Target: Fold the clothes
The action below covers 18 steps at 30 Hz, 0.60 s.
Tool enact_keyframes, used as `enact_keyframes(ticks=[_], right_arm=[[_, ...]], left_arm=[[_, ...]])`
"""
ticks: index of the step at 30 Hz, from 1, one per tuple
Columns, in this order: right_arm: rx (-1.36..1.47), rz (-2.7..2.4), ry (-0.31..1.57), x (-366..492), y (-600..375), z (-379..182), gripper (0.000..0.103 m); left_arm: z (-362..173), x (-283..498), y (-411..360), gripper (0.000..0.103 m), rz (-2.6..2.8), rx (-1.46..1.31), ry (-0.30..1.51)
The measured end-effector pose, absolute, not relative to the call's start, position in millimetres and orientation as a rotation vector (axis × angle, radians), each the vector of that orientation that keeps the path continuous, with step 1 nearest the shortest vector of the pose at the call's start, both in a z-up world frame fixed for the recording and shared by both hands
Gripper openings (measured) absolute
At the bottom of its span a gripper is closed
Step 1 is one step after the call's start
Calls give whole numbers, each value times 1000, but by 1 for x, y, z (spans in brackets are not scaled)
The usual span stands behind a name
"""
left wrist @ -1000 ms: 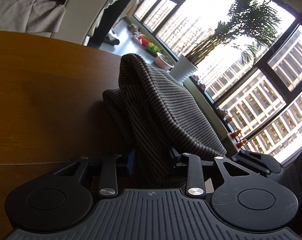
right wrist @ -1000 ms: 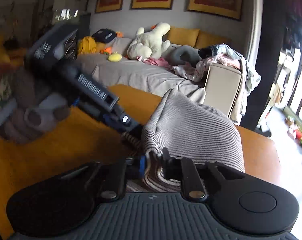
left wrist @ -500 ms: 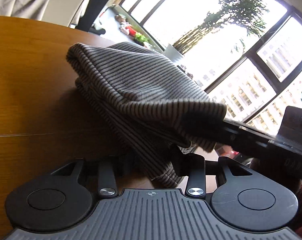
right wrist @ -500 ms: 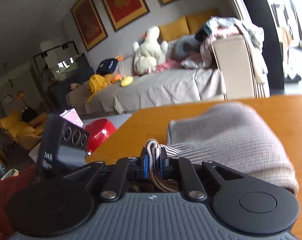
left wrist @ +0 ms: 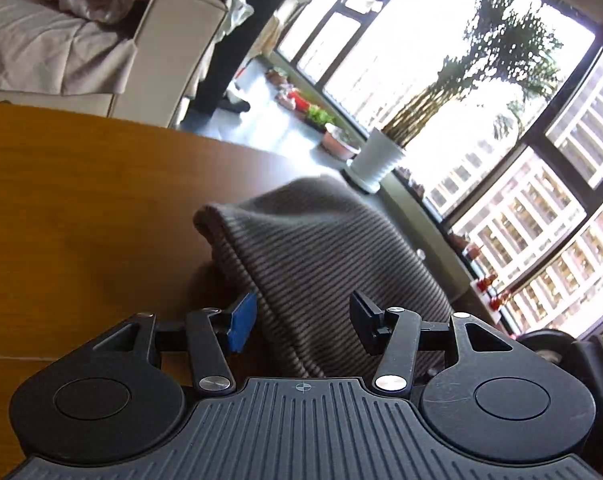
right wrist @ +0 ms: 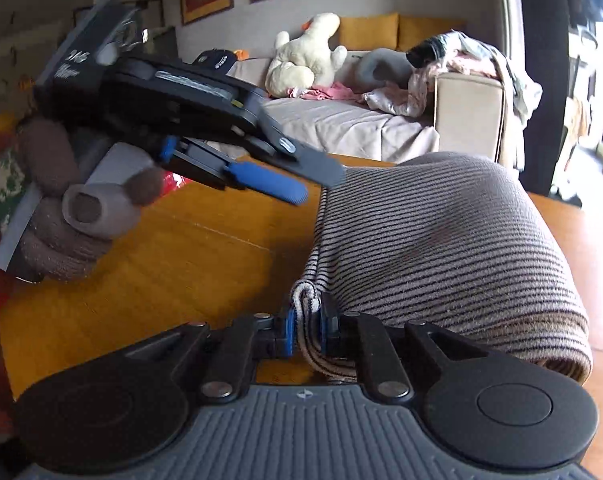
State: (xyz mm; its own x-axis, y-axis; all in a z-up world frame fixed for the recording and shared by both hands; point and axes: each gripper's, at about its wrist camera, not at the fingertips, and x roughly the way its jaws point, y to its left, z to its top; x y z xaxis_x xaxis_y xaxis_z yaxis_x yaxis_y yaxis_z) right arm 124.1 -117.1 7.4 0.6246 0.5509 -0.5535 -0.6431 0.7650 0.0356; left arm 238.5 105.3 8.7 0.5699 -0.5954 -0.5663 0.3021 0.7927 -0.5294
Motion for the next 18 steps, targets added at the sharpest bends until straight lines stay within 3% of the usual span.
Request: enact_keyframes(ticks=[5, 6, 8, 9, 12, 13, 14, 15, 18], right_arm=[[-177, 704, 541, 118, -136, 21, 14], [-153, 717, 538, 119, -145, 27, 20], [-98, 719, 517, 119, -163, 39, 42], [-64, 704, 498, 119, -174, 45, 61], [44, 619, 442, 123, -207, 56, 64], [83, 573, 436, 127, -218, 56, 66], [117, 518, 437, 133, -227, 54, 67], [142, 457, 448, 139, -234, 49, 69], [203, 339, 500, 151, -248, 34, 69]], left_arm=[[-12, 239, 86, 65, -529, -414, 884], [-12, 238, 86, 65, -534, -430, 884], [-10, 239, 85, 63, -545, -434, 880], [-10, 238, 84, 61, -555, -443, 881], [-9, 238, 80, 59, -610, -489, 890], [-7, 237, 77, 57, -616, -483, 878], [-6, 235, 74, 43, -622, -476, 866], [-3, 234, 71, 36, -627, -470, 849], [11, 235, 64, 28, -688, -515, 792]])
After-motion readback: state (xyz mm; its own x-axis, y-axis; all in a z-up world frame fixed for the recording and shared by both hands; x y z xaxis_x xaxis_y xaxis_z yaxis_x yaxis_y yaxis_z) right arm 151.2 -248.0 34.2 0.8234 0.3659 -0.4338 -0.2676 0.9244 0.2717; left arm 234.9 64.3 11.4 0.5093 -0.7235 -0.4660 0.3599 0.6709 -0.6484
